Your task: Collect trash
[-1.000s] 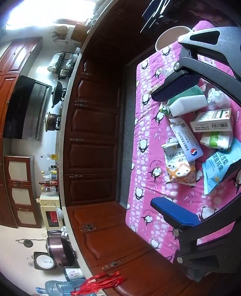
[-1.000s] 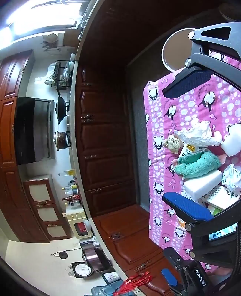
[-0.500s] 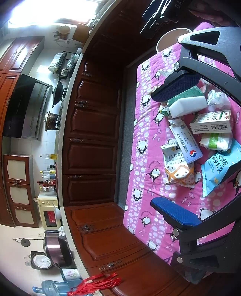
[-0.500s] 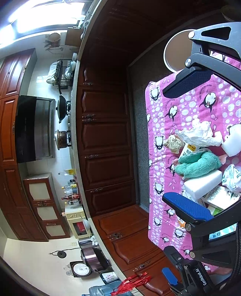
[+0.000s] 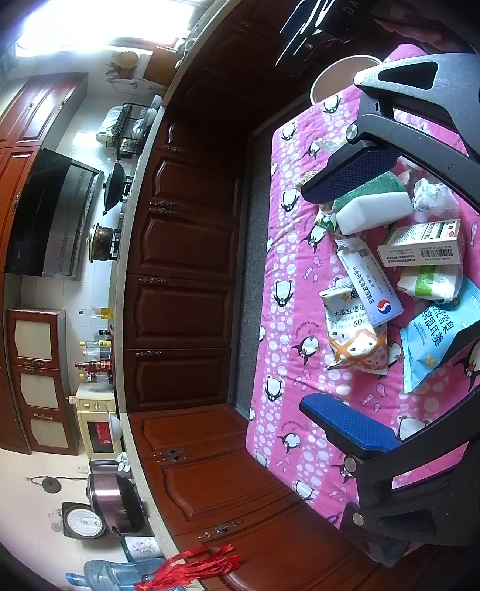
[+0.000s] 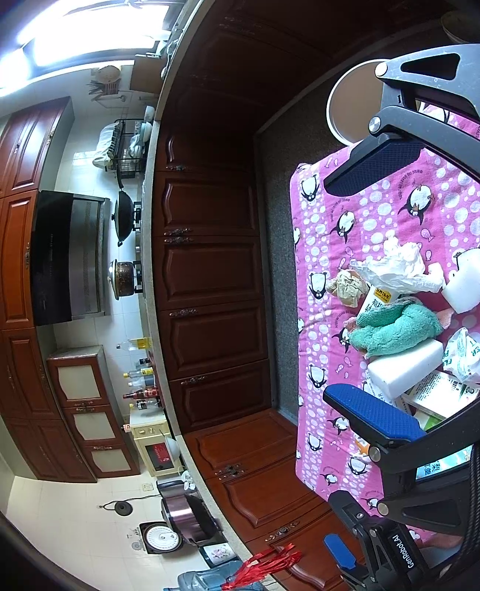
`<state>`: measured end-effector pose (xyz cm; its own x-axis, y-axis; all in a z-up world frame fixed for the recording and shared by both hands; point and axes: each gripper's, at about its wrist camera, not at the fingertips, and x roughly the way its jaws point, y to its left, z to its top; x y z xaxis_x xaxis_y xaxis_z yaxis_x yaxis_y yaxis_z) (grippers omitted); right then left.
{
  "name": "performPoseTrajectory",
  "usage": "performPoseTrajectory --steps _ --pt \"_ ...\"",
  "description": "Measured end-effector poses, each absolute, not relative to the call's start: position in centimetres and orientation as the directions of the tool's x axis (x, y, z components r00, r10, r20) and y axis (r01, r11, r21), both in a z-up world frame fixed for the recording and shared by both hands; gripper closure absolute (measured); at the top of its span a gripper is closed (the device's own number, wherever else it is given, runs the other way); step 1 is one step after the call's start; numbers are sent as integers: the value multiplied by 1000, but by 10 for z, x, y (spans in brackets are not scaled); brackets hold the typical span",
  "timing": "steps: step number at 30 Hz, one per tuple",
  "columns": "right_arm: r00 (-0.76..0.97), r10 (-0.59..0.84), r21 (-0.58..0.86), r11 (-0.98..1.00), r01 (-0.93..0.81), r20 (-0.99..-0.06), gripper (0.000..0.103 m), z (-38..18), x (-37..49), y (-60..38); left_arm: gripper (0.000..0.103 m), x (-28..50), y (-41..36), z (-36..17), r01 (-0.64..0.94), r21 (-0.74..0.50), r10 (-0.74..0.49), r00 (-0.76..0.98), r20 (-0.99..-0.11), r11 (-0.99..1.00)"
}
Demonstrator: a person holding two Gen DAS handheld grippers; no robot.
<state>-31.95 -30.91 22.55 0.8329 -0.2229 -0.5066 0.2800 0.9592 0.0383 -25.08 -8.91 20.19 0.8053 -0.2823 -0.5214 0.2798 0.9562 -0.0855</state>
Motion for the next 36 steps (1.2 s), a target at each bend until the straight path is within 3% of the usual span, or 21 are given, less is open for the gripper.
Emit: performPoseTrajectory --steps 36 --pt "810 -202 86 951 296 -551 2 226 -319 -316 1 -250 -92 195 278 -73 -273 798 -538 958"
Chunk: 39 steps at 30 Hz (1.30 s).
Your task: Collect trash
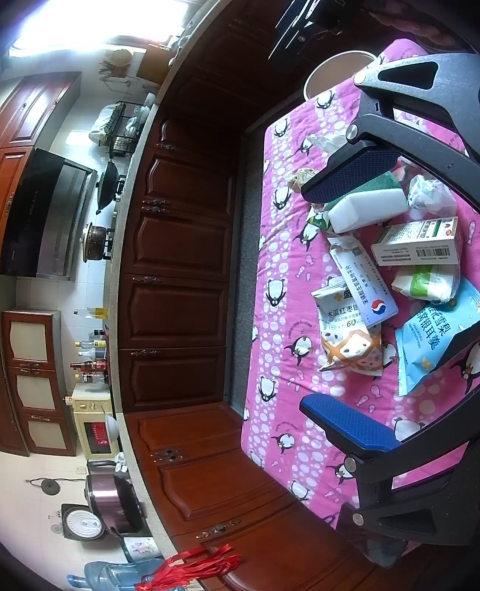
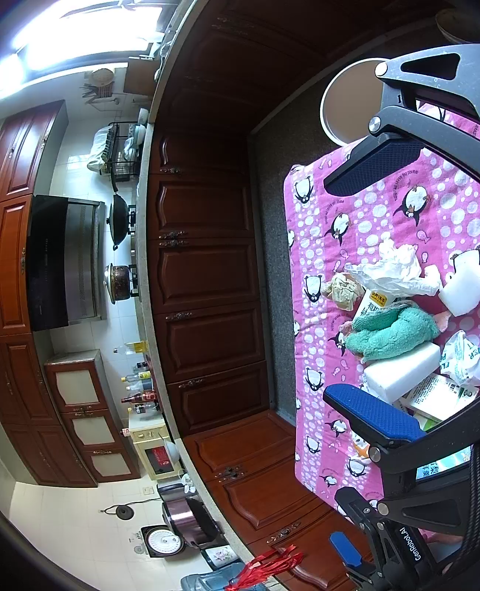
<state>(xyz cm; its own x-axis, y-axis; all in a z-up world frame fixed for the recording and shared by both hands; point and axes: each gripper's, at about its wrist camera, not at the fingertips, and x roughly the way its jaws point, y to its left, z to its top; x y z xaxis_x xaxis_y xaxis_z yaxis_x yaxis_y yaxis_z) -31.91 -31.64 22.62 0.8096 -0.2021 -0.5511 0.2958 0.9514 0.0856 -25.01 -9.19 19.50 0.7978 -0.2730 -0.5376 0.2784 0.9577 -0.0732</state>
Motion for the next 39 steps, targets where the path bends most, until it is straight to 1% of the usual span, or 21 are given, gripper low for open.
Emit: performPoseTrajectory --steps 3,8,11,39 --pt "805 -197 92 951 297 -560 2 226 -319 -317 1 -250 -92 194 275 -73 -270 798 -538 959" --pt "817 -203 83 953 291 -540 2 224 -318 -318 1 -250 -92 194 277 -72 -271 797 -539 958" --pt "808 -199 91 951 296 -555 2 225 -319 -317 1 -250 -92 194 276 -70 -269 798 -539 959" --pt "813 -200 80 954 289 -547 2 219 -319 -319 1 -249 -93 191 273 -66 -264 798 -541 960"
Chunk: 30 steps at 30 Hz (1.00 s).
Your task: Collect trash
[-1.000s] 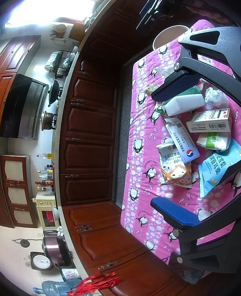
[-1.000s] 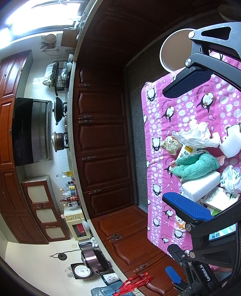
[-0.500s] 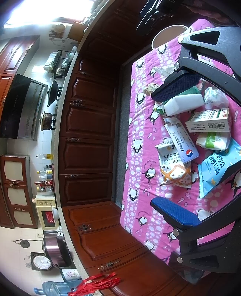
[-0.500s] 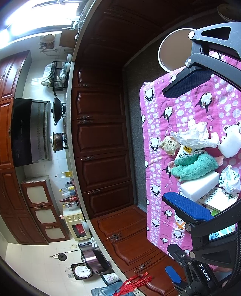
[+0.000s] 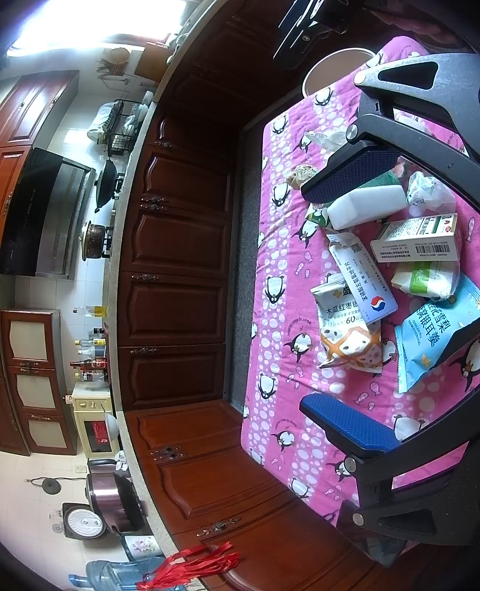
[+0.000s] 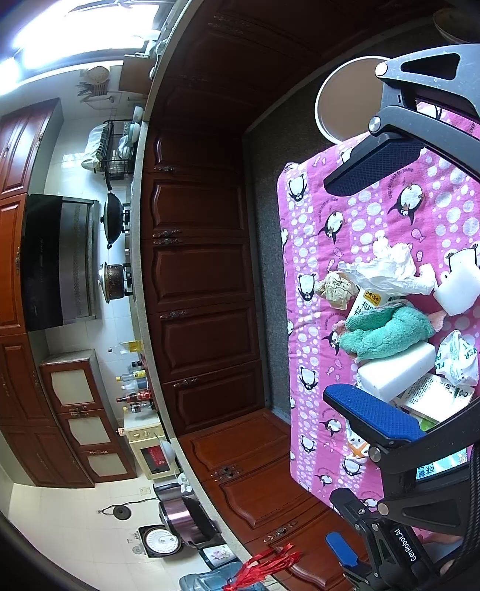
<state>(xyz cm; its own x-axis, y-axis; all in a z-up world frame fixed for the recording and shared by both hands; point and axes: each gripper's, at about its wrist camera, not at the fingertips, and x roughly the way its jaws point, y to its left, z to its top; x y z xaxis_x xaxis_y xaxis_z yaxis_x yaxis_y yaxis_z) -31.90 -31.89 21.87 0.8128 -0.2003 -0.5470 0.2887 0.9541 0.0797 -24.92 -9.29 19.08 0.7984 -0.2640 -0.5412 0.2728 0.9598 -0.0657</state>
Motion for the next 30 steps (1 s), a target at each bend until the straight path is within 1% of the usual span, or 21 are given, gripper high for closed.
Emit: performPoseTrajectory --steps 5,10,15,17,18,20,24,30 --pt "794 -184 77 957 278 -579 2 214 -314 -320 0 -245 -89 189 278 -72 -270 785 -558 958" --pt "748 -81 101 976 195 -659 2 194 -303 -318 1 -233 -74 182 302 -83 -288 741 -606 950" --pt "710 22 184 971 153 -704 3 169 -290 -317 1 -222 -51 170 303 -86 -283 705 -650 949" --pt "692 50 199 970 138 -720 8 160 -285 -317 1 -219 -47 164 308 -61 -268 693 -670 950" --pt "680 59 202 970 133 -730 9 158 -283 -316 1 -217 -44 159 312 -52 -262 683 -682 949" --pt "662 84 216 969 121 -745 15 150 -280 -317 1 -215 -38 150 327 -63 -272 647 -713 943" --pt "647 81 209 970 124 -758 16 145 -276 -322 1 -222 -28 138 360 -151 -338 543 -769 921" --pt "617 84 196 974 116 -783 19 135 -267 -332 1 -228 -24 113 332 -180 -331 483 -811 926"
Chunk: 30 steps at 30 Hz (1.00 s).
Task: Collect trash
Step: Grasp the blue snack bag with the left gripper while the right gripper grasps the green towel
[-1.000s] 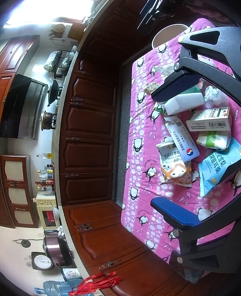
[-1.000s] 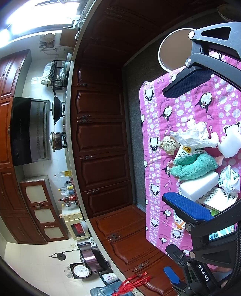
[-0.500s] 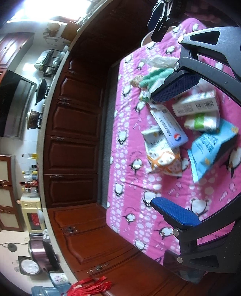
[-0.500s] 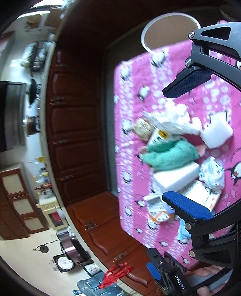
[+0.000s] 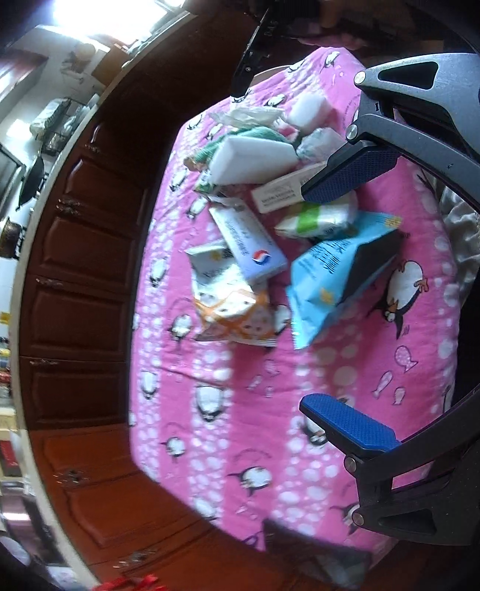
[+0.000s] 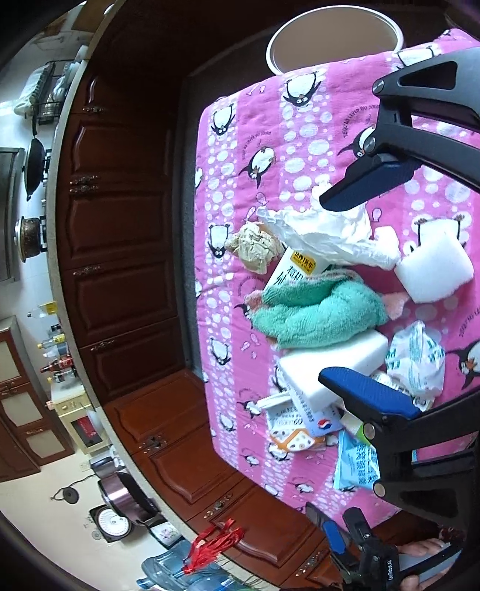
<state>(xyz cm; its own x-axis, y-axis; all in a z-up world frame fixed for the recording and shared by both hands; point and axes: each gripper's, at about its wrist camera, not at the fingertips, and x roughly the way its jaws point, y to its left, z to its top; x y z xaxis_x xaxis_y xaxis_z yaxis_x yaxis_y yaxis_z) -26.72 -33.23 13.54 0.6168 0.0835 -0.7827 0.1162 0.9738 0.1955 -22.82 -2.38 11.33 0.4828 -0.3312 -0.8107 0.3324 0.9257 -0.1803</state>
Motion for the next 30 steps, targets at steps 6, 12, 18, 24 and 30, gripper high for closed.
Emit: performPoseTrajectory --steps 6,12,18,24,30 --pt "593 108 200 975 92 -798 19 124 -249 -333 1 -211 -24 84 251 -245 -335 433 -837 937" --pt "553 190 237 971 15 -811 39 113 -224 -321 22 -199 -37 74 266 -276 -367 403 -838 924" --pt "493 260 277 960 -39 -830 62 92 -202 -309 54 -195 -44 63 292 -291 -386 360 -849 911" --pt "501 301 315 947 -57 -812 80 94 -203 -310 74 -193 -39 72 309 -287 -391 363 -846 907" --pt "604 344 380 922 -73 -719 81 136 -224 -325 82 -193 -21 104 310 -258 -376 422 -825 915"
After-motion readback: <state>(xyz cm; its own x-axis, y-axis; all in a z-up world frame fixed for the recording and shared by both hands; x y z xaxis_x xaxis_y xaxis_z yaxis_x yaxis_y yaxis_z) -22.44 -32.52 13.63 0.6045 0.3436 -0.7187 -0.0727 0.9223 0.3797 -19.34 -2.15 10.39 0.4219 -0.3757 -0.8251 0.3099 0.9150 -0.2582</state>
